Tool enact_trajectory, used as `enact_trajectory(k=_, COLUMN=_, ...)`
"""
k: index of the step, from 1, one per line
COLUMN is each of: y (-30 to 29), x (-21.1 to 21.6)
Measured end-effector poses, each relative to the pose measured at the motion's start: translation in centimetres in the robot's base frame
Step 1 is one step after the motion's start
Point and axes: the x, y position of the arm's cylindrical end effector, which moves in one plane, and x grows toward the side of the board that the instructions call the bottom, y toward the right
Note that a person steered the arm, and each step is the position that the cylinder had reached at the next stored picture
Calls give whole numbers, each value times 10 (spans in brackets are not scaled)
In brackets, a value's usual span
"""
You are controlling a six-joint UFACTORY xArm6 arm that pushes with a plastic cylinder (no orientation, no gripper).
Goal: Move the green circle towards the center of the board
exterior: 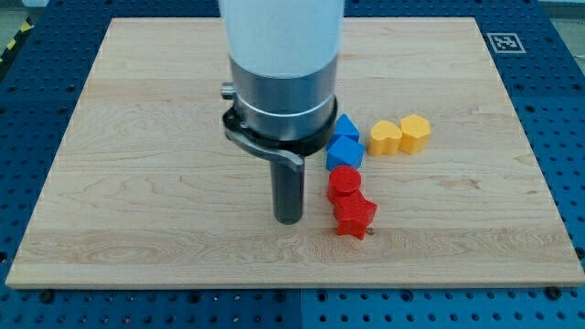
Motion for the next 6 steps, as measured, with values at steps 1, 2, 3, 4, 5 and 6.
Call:
enact_trajectory(k=1, y=20, x=0)
enact_trajectory(k=2, y=27, x=-18)
enact_trajectory(k=3, y=28, x=-51)
enact_trajectory(k=4, y=23, x=-81)
enact_trajectory(k=5, y=23, x=-103)
enact_trajectory(k=6, y=23, x=-126)
